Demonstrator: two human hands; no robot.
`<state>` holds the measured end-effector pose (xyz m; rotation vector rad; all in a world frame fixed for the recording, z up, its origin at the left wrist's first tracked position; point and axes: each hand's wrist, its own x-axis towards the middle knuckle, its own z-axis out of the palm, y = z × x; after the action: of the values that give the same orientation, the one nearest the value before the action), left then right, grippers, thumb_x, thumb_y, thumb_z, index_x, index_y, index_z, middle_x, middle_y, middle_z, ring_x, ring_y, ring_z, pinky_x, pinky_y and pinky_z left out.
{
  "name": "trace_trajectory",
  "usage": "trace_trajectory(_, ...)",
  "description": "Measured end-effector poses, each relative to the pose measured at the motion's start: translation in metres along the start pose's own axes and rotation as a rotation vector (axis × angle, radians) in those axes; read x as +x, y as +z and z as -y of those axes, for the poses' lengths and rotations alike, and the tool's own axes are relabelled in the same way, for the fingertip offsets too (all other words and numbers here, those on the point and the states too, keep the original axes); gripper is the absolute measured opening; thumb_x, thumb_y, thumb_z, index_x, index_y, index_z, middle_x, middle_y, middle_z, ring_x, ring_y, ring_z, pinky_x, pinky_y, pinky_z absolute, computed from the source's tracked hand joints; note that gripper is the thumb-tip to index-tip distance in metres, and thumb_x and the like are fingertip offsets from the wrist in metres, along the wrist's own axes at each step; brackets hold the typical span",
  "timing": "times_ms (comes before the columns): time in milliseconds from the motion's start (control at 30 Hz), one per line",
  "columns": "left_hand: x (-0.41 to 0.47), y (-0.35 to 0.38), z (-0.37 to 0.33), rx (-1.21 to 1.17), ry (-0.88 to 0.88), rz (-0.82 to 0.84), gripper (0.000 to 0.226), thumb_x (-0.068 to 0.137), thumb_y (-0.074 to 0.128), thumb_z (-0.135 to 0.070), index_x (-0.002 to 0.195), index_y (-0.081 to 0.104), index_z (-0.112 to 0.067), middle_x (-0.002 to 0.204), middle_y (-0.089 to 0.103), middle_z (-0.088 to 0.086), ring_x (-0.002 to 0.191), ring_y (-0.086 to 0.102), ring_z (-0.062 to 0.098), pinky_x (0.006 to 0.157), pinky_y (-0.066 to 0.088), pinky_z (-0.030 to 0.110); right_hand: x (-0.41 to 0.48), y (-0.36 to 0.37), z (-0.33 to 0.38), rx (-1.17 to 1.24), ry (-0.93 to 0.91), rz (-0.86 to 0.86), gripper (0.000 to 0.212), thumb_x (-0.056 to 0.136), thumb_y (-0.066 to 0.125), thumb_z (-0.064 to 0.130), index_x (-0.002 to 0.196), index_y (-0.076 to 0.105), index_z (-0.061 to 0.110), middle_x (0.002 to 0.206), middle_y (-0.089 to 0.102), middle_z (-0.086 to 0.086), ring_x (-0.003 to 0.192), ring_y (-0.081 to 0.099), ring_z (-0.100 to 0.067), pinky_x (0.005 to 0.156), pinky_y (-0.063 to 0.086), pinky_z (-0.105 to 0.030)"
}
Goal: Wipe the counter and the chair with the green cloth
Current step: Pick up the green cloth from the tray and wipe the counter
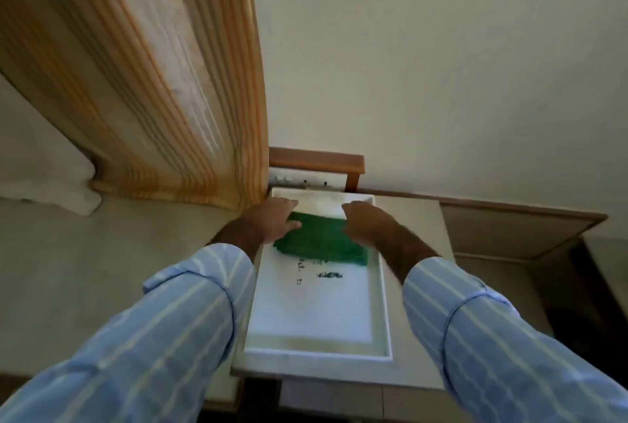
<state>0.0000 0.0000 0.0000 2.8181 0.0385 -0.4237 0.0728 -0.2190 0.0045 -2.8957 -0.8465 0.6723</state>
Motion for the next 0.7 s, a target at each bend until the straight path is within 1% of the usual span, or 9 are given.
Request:
trace_trajectory(100,0.006,0.027,0.001,0.016,-0.025,-0.02,0.06,0.101,0.053,-0.032,0.152,0.035,-0.007,0.153,0.041,0.012,0.138,0.043,0.028,0.114,0.036,0.037,0.008,0.023,0.002,-0.015,0.038,0.004,0.039,0.101,0.055,0.017,0.138,0.054,0.007,0.139,0.058,-0.015,0.128,0.06,-0.033,0.108,0.053,-0.048)
trace_trajectory(200,0.011,0.04,-0.003,0.049,-0.063,-0.105,0.056,0.098,0.057,-0.028,0.148,0.042,-0.008,0.143,0.045,0.011,0.13,0.046,0.029,0.107,0.044,0.043,0.014,0.031,0.001,0.007,0.096,-0.043,0.039,0.097,0.063,0.016,0.134,0.057,0.006,0.132,0.059,-0.015,0.125,0.061,-0.033,0.107,0.055,-0.047)
trace_trajectory(300,0.017,0.037,-0.005,0.063,-0.108,-0.131,0.039,0.091,0.063,-0.027,0.126,0.059,-0.01,0.123,0.052,0.012,0.116,0.05,0.028,0.094,0.05,0.042,0.021,0.027,0.001,0.027,0.166,-0.032,0.035,0.095,0.068,0.019,0.127,0.065,0.004,0.129,0.065,-0.015,0.121,0.064,-0.031,0.104,0.056,-0.042)
trace_trajectory(367,0.016,0.032,-0.004,-0.056,-0.114,-0.114,0.03,0.086,0.065,-0.024,0.113,0.062,-0.011,0.115,0.054,0.01,0.106,0.053,0.025,0.086,0.051,0.037,0.024,0.023,0.002,0.049,0.195,0.015,0.032,0.094,0.068,0.018,0.122,0.068,0.003,0.124,0.069,-0.015,0.114,0.067,-0.029,0.101,0.058,-0.04)
trace_trajectory(433,0.007,0.02,0.004,-0.239,-0.095,-0.078,0.026,0.085,0.066,-0.021,0.108,0.062,-0.011,0.112,0.058,0.01,0.099,0.056,0.023,0.078,0.048,0.031,0.028,0.011,0.009,0.065,0.176,0.063,0.03,0.092,0.067,0.017,0.118,0.069,0.002,0.12,0.071,-0.015,0.105,0.067,-0.028,0.093,0.06,-0.036)
trace_trajectory(500,-0.007,0.007,0.02,-0.446,-0.105,-0.086,0.02,0.085,0.067,-0.017,0.104,0.06,-0.013,0.106,0.064,0.011,0.093,0.06,0.025,0.074,0.051,0.033,0.033,-0.007,0.022,0.105,0.135,0.092,0.033,0.086,0.072,0.023,0.112,0.071,0.002,0.116,0.072,-0.014,0.1,0.067,-0.027,0.082,0.059,-0.033)
trace_trajectory(533,-0.016,-0.001,0.031,-0.543,-0.13,-0.112,0.019,0.085,0.067,-0.014,0.102,0.059,-0.013,0.102,0.064,0.011,0.092,0.062,0.027,0.075,0.053,0.037,0.036,-0.018,0.032,0.14,0.11,0.094,0.035,0.084,0.075,0.026,0.11,0.073,0.003,0.114,0.072,-0.013,0.1,0.067,-0.027,0.081,0.059,-0.034)
trace_trajectory(600,-0.04,-0.021,0.058,-0.7,-0.188,-0.19,0.02,0.085,0.069,-0.011,0.103,0.058,-0.013,0.101,0.065,0.012,0.093,0.063,0.028,0.081,0.055,0.041,0.043,-0.04,0.062,0.27,0.061,0.058,0.035,0.081,0.079,0.027,0.109,0.075,0.006,0.112,0.071,-0.011,0.106,0.069,-0.029,0.089,0.063,-0.04)
trace_trajectory(700,-0.08,-0.048,0.106,-0.874,-0.255,-0.302,0.022,0.087,0.073,-0.007,0.106,0.062,-0.004,0.1,0.067,0.013,0.092,0.065,0.028,0.083,0.055,0.043,0.051,-0.063,0.12,0.624,0.037,0.055,0.031,0.084,0.08,0.013,0.113,0.074,0.006,0.116,0.074,-0.016,0.11,0.072,-0.033,0.093,0.064,-0.047)
